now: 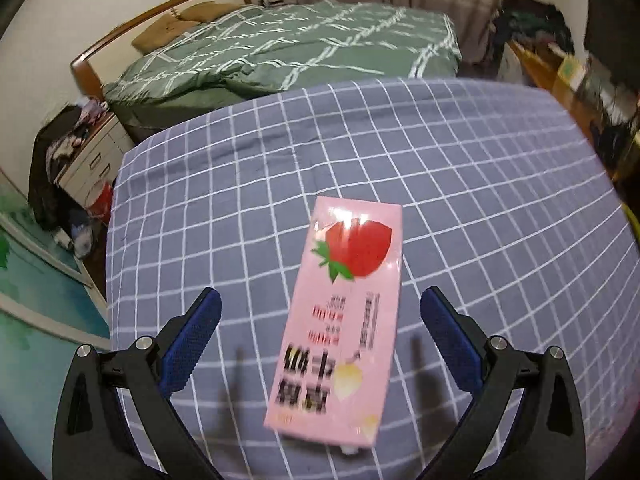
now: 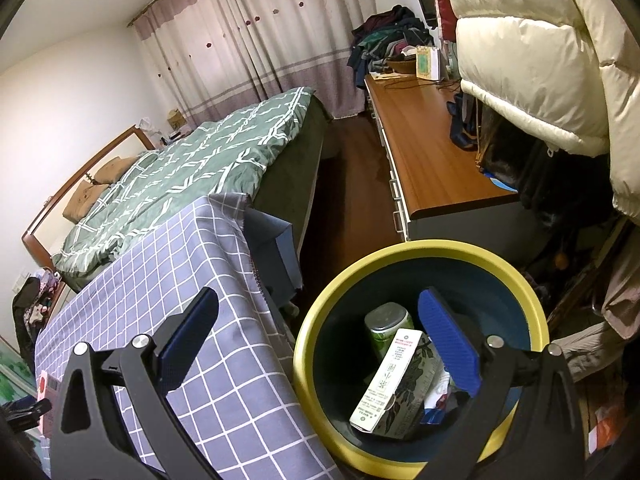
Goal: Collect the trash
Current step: 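Grasp the pink strawberry milk carton with the left gripper and lift it, then carry the pink carton over the yellow bin and open the left gripper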
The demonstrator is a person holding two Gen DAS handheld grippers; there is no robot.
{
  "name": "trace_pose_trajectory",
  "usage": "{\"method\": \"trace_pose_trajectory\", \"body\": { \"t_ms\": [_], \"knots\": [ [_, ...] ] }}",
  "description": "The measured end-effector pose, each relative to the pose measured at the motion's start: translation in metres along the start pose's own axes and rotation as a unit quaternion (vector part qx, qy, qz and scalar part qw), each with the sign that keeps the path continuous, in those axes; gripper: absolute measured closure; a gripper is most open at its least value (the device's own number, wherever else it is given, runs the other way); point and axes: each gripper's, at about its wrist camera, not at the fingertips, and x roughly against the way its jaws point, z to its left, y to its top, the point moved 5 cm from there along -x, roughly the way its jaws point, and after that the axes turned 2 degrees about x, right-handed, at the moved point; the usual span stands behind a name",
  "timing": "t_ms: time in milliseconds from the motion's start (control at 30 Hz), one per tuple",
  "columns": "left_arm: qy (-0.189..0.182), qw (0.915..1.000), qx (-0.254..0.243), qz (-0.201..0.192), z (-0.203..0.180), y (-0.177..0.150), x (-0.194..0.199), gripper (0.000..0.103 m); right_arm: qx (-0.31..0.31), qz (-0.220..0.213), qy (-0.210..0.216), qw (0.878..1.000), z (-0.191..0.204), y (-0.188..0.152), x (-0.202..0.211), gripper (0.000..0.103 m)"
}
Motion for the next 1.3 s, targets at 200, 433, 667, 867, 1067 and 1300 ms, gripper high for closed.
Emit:
{"method": "trace_pose_trajectory", "body": {
  "t_ms": [200,433,667,867,1067,1300],
  "knots": [
    [0.014,0.9993,-0.007,0.035,-0.003,0.000,-0.019,0.026,-0.001,-0.001,0.004,1.000,0.002,0.000,0.000,0.008],
    [-0.005,0.9995,0.001,0.032,-0.003,0.002,-0.023,0.050,0.000,-0.001,0.012,1.000,0.004,0.000,0.001,0.008],
    [-0.031,0.9993,-0.019,0.011,-0.037,-0.006,-0.001,0.052,-0.001,-0.002,0.015,1.000,0.004,0.000,0.002,0.008],
    [-0.058,0.9956,-0.070,-0.024,-0.113,-0.008,0.034,0.052,0.000,-0.005,0.010,1.000,0.003,0.000,0.003,0.008],
    [-0.101,0.9857,-0.127,-0.045,-0.203,-0.010,0.063,0.052,-0.002,-0.013,0.013,1.000,0.000,0.003,0.009,0.008],
    [-0.147,0.9709,-0.182,-0.050,-0.300,-0.007,0.074,0.052,0.001,-0.046,0.012,0.999,-0.021,0.010,0.047,0.008]
  ]
}}
